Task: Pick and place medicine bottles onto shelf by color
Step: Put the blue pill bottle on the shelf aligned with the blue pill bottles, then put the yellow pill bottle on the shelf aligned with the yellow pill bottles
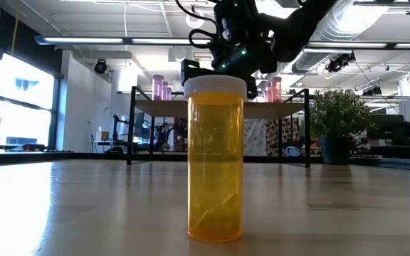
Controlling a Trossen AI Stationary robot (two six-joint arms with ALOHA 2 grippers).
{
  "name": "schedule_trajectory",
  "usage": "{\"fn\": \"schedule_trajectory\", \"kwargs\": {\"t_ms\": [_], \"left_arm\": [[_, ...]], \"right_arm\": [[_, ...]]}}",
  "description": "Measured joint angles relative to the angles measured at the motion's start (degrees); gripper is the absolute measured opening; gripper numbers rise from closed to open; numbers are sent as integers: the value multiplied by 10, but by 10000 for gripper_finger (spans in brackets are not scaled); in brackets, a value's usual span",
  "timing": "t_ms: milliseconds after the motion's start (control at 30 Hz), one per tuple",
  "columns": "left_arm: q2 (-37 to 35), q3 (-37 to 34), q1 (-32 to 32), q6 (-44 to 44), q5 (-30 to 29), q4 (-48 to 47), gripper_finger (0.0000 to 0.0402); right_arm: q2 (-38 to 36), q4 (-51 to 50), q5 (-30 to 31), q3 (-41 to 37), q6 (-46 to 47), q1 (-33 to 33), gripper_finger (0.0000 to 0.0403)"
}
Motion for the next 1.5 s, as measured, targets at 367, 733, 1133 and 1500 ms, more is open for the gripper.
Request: {"fn": "schedule_trajectory", "kwargs": {"t_ms": [367,733,1133,1500], "left_arm": [[0,0,0,0,0,0,186],[0,0,0,6,-1,0,186],[0,0,0,9,-14,0,186],[0,0,0,10,-13,0,186]], "right_arm": [[0,0,-12,0,0,-1,102],[1,-1,-13,0,0,-1,154],[-10,-7,26,0,-5,23,172],[-73,-102,50,0,25,51,172]]}}
